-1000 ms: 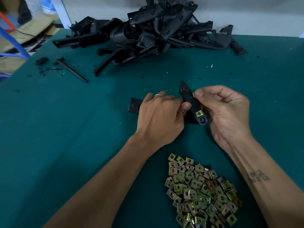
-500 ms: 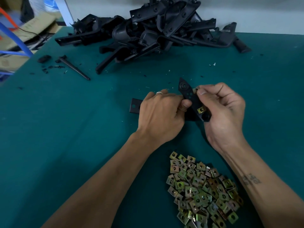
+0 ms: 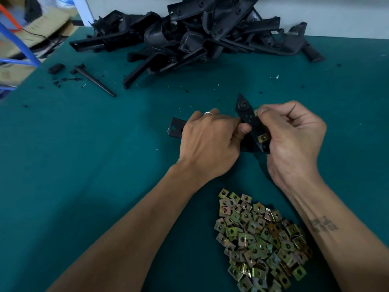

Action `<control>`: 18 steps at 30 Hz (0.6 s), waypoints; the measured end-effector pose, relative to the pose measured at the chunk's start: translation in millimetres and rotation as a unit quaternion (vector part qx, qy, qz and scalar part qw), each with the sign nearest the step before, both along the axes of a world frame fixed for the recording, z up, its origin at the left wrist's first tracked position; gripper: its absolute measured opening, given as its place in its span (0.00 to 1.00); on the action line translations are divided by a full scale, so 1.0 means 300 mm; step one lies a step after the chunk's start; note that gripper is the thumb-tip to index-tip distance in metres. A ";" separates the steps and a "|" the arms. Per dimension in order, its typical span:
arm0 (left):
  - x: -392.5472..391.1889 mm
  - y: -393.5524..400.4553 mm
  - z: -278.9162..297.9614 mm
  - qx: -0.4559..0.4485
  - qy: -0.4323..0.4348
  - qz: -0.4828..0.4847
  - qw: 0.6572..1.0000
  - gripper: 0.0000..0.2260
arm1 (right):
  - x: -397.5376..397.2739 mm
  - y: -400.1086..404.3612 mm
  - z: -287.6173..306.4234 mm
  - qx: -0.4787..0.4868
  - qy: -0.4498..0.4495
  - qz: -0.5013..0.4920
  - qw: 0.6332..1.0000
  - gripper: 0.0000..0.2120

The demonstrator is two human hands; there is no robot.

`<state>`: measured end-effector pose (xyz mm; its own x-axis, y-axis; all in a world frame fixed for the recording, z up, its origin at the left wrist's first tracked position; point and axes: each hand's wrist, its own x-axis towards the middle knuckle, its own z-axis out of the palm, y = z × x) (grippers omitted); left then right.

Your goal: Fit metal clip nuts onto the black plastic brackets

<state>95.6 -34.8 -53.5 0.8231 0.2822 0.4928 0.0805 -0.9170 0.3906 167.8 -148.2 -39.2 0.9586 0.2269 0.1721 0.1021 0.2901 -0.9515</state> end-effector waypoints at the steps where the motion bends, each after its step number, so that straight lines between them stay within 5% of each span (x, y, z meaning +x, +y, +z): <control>1: 0.000 0.001 0.001 -0.002 0.001 -0.001 1.000 0.17 | 0.002 -0.001 0.000 -0.001 -0.007 0.000 1.000 0.12; 18: -0.008 0.021 -0.018 0.014 -0.017 0.017 1.000 0.16 | -0.033 -0.020 -0.004 0.021 0.089 0.141 0.986 0.13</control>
<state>93.1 -28.4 -59.0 0.7960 0.2945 0.5289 0.0982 -0.9250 0.3671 157.9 -154.3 -40.3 0.8738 0.4858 0.0207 -0.1567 0.3216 -0.9338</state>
